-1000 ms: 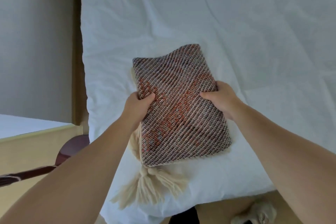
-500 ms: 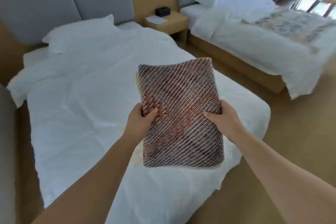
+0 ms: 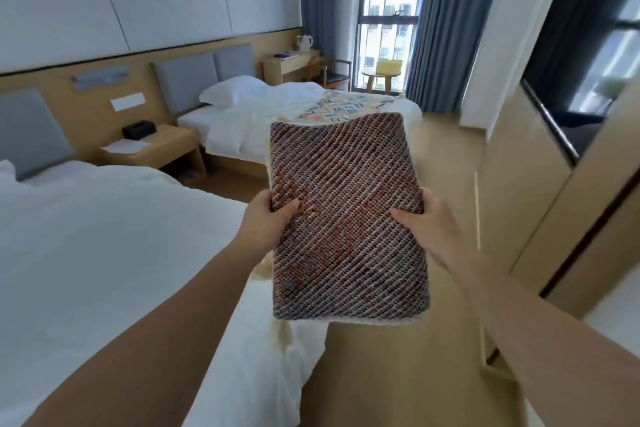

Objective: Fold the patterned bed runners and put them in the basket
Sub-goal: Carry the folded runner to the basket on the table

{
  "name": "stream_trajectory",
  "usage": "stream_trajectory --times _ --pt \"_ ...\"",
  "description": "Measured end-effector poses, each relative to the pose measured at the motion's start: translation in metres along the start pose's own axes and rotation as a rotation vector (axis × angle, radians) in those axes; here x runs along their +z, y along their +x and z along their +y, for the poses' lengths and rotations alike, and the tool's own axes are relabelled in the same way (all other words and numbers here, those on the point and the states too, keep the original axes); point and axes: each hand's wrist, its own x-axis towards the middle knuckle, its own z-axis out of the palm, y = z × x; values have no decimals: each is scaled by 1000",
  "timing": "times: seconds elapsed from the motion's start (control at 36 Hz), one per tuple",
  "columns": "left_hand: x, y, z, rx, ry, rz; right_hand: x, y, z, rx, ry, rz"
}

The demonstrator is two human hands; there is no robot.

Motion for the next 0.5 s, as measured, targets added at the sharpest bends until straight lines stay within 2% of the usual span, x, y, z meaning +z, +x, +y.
stream_trajectory --times 0.25,0.5 --pt "90 38 29 29 -17 -178 -86 18 32 57 50 106" --pt "123 104 30 60 -66 -263 -87 63 44 67 77 198"
